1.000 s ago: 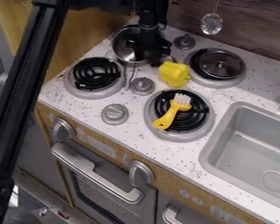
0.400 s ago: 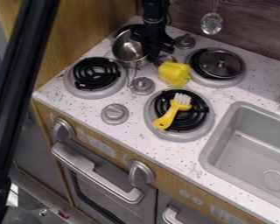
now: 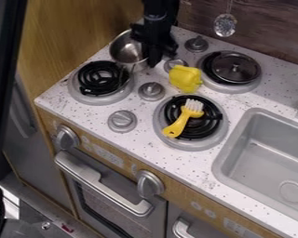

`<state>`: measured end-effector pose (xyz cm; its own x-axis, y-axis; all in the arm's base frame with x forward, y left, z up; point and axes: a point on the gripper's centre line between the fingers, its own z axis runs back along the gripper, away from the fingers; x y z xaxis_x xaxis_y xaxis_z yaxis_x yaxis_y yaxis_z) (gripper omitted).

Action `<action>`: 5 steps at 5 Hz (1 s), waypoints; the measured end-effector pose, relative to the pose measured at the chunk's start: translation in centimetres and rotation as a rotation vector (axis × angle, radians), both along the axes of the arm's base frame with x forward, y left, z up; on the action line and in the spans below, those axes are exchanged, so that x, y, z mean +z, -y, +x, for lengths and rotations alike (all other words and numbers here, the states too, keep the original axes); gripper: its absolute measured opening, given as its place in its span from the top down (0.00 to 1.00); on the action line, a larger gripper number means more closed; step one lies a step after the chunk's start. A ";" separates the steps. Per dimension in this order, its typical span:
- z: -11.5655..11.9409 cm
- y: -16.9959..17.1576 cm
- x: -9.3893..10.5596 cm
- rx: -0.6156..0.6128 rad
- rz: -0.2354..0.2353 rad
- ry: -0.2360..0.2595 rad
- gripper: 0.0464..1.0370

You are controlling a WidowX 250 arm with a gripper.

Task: Move the pan to the lower left burner

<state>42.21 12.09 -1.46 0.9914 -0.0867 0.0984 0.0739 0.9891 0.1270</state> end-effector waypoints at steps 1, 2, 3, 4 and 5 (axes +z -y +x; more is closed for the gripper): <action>-2.1 -1.0 -1.3 0.007 0.008 -0.069 0.97; -2.5 -1.7 -1.5 0.012 -0.004 -0.072 0.97; -2.8 -3.1 -1.7 0.038 -0.007 -0.088 0.97; -3.3 -4.5 -2.3 0.060 -0.012 -0.118 0.98; -4.5 -4.8 -3.0 0.076 -0.025 -0.144 0.95</action>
<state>37.69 16.88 -4.49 0.9990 -0.0104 -0.0439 0.0146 0.9953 0.0961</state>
